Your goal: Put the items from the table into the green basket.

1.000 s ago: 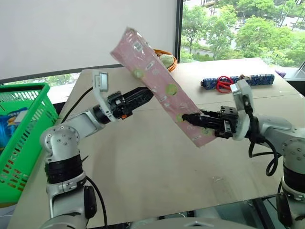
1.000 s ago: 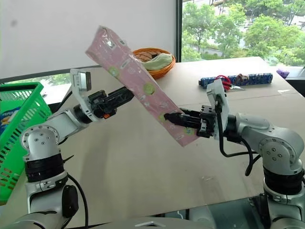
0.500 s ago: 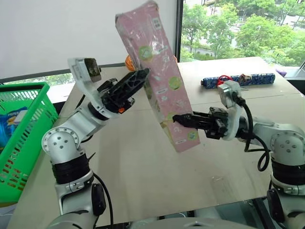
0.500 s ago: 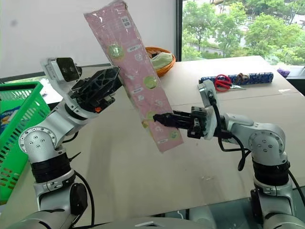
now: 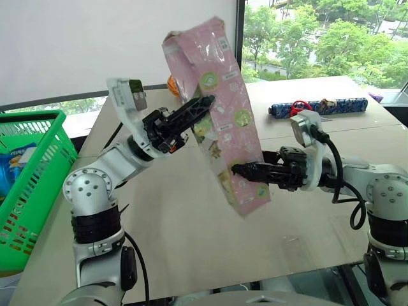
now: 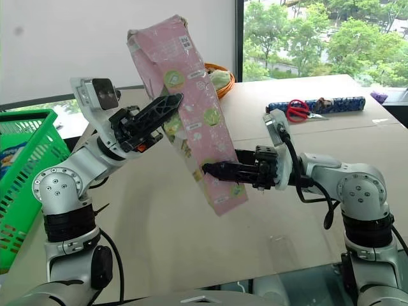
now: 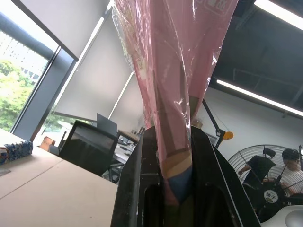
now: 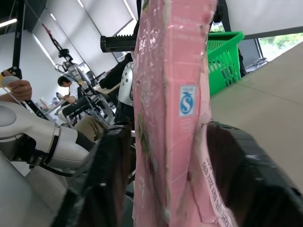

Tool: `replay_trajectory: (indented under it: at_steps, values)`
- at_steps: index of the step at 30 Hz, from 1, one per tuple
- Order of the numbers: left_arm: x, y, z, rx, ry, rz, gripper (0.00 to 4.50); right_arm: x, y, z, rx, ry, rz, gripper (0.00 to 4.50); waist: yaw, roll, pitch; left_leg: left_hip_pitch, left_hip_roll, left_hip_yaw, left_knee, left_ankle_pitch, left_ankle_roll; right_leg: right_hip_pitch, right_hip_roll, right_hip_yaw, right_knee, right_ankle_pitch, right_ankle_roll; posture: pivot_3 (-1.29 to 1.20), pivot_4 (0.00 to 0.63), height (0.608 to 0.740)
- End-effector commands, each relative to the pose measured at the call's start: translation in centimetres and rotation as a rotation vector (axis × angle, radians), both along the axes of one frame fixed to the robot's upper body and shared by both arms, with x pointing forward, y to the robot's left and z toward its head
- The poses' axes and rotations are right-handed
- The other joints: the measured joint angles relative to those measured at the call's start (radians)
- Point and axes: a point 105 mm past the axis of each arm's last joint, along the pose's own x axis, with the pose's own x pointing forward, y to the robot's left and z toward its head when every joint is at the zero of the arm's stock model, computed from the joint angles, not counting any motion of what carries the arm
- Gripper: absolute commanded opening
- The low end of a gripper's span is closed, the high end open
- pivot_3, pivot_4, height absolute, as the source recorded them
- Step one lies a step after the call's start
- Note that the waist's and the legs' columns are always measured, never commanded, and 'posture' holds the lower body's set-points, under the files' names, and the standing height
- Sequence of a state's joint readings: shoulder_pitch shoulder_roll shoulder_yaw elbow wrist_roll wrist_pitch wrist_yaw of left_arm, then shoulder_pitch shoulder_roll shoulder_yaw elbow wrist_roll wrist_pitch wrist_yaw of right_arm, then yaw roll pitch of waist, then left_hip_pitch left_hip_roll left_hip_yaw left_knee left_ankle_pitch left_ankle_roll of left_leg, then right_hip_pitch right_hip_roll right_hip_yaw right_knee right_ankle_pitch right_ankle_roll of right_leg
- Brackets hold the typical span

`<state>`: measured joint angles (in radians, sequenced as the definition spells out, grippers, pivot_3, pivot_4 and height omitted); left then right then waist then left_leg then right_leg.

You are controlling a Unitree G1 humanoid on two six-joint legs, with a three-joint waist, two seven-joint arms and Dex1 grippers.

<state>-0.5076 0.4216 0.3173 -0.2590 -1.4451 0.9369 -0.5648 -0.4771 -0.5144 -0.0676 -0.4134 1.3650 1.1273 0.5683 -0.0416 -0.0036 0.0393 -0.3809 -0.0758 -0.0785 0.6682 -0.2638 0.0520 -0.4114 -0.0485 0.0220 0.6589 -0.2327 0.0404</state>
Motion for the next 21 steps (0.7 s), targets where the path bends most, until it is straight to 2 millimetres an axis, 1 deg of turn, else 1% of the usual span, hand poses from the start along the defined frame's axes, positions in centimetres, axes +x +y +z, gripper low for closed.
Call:
replay_trajectory:
  at_steps: [1, 3, 4, 6, 7, 8, 9, 10, 11, 13, 14, 15, 16, 18, 19, 21]
  values:
    - [1.8, 2.4, 1.7, -0.003, -0.091, 0.209, 0.10, 0.2, -1.5, 1.5, 0.036, -0.087, -0.037, 3.87, 0.001, 0.000, 0.000, 0.000, 0.000, 0.000, 0.000, 0.000, 0.000, 0.000, 0.000, 0.000, 0.000, 0.000, 0.000, -0.09, 0.000, 0.738]
    - [3.9, 4.8, 2.2, 0.090, -0.131, 0.437, 0.10, 1.4, -3.2, 1.9, 0.030, -0.170, -0.129, 3.87, 0.002, 0.000, 0.000, 0.000, 0.000, 0.000, 0.000, 0.000, 0.000, 0.000, 0.000, 0.000, 0.000, 0.000, 0.000, -0.08, 0.000, 0.738]
    - [4.4, 5.7, 2.7, 0.120, -0.156, 0.514, 0.10, 1.9, -4.0, 2.3, 0.041, -0.232, -0.168, 3.87, 0.003, 0.000, 0.000, 0.000, 0.000, 0.000, 0.000, 0.000, 0.000, 0.000, 0.000, 0.000, 0.000, 0.000, 0.000, -0.08, 0.000, 0.738]
    - [5.0, 6.8, 3.9, 0.164, -0.198, 0.618, 0.10, 2.1, -4.9, 2.5, 0.044, -0.314, -0.186, 3.87, 0.002, 0.000, 0.000, 0.000, 0.000, 0.001, 0.000, -0.001, 0.002, 0.000, 0.001, 0.000, -0.001, 0.000, 0.000, -0.07, 0.000, 0.738]
    - [6.3, 8.7, 5.3, 0.224, -0.231, 0.804, 0.10, 2.1, -5.1, 2.3, 0.002, -0.345, -0.174, 3.87, 0.003, -0.001, 0.001, 0.000, 0.000, 0.001, 0.000, -0.001, 0.002, 0.000, 0.001, 0.001, -0.001, 0.000, 0.000, -0.07, 0.000, 0.738]
    - [6.8, 10.4, 6.9, 0.287, -0.293, 0.964, 0.10, 2.0, -5.1, 2.4, -0.027, -0.370, -0.152, 3.87, 0.005, -0.001, 0.001, -0.001, 0.000, 0.001, 0.000, -0.001, 0.002, 0.000, 0.001, 0.000, -0.002, 0.000, 0.000, -0.07, 0.000, 0.738]
    - [6.9, 11.6, 8.3, 0.347, -0.359, 1.083, 0.10, 1.9, -5.0, 2.6, -0.042, -0.390, -0.135, 3.87, 0.006, -0.002, 0.002, -0.001, 0.000, 0.001, 0.000, -0.001, 0.002, -0.001, 0.001, 0.000, -0.002, 0.000, 0.000, -0.06, 0.000, 0.738]
    - [6.9, 12.4, 9.2, 0.425, -0.409, 1.164, 0.10, 1.7, -4.8, 3.0, -0.040, -0.403, -0.114, 3.87, 0.005, -0.003, 0.003, -0.002, 0.000, 0.001, 0.000, -0.001, 0.002, -0.001, 0.001, 0.000, -0.001, 0.000, 0.000, -0.06, 0.000, 0.738]
    - [6.9, 12.6, 9.6, 0.476, -0.437, 1.197, 0.10, 1.5, -4.6, 3.3, -0.033, -0.411, -0.099, 3.87, 0.001, -0.003, 0.003, -0.002, 0.001, 0.001, 0.000, -0.001, 0.002, -0.002, 0.001, 0.000, -0.001, 0.000, 0.000, -0.05, 0.000, 0.738]
    - [7.3, 15.2, 10.0, 0.845, -0.546, 1.399, 0.10, 0.9, -3.9, 3.7, -0.033, -0.443, -0.050, 3.87, 0.000, -0.003, 0.003, -0.001, 0.001, 0.002, -0.002, 0.000, -0.001, -0.002, 0.002, 0.003, -0.002, 0.000, 0.000, -0.03, 0.000, 0.738]
    - [7.0, 17.2, 10.3, 1.105, -0.625, 1.527, 0.10, 0.8, -3.6, 3.8, -0.039, -0.465, -0.038, 3.87, 0.000, -0.003, 0.003, -0.001, 0.001, 0.003, -0.004, 0.000, -0.001, -0.003, 0.001, 0.003, -0.001, 0.000, 0.000, -0.03, 0.000, 0.738]
    - [6.6, 18.8, 10.7, 1.294, -0.678, 1.609, 0.10, 0.8, -3.5, 3.9, -0.042, -0.484, -0.032, 3.87, 0.000, -0.002, 0.003, 0.000, 0.001, 0.003, -0.005, 0.000, -0.001, -0.003, 0.001, 0.003, -0.002, 0.000, 0.000, -0.03, 0.000, 0.738]
    - [6.2, 20.1, 11.1, 1.413, -0.693, 1.650, 0.10, 0.9, -3.3, 4.0, -0.040, -0.501, -0.031, 3.87, 0.001, -0.002, 0.003, 0.000, 0.001, 0.003, -0.007, 0.000, -0.001, -0.004, 0.001, 0.003, -0.002, 0.000, 0.000, -0.03, 0.000, 0.738]
    - [5.1, 22.5, 11.8, 1.583, -0.677, 1.730, 0.10, 1.0, -3.1, 4.3, -0.029, -0.523, -0.027, 3.87, 0.006, -0.003, 0.003, -0.001, 0.000, 0.003, -0.011, 0.000, -0.001, -0.006, 0.000, 0.004, -0.003, 0.000, 0.000, -0.03, 0.000, 0.738]
    - [4.5, 23.8, 12.0, 1.655, -0.641, 1.759, 0.10, 1.0, -3.0, 4.3, -0.024, -0.532, -0.023, 3.87, 0.010, -0.003, 0.003, -0.002, 0.001, 0.003, -0.012, 0.000, -0.001, -0.008, 0.000, 0.003, -0.003, 0.000, 0.000, -0.03, 0.000, 0.738]
    - [3.7, 25.5, 11.8, 1.760, -0.574, 1.783, 0.10, 1.1, -2.9, 4.4, -0.021, -0.543, -0.017, 3.87, 0.017, -0.004, 0.003, -0.003, 0.001, 0.003, -0.012, 0.000, -0.001, -0.009, 0.000, 0.003, -0.003, 0.000, 0.000, -0.03, 0.000, 0.738]
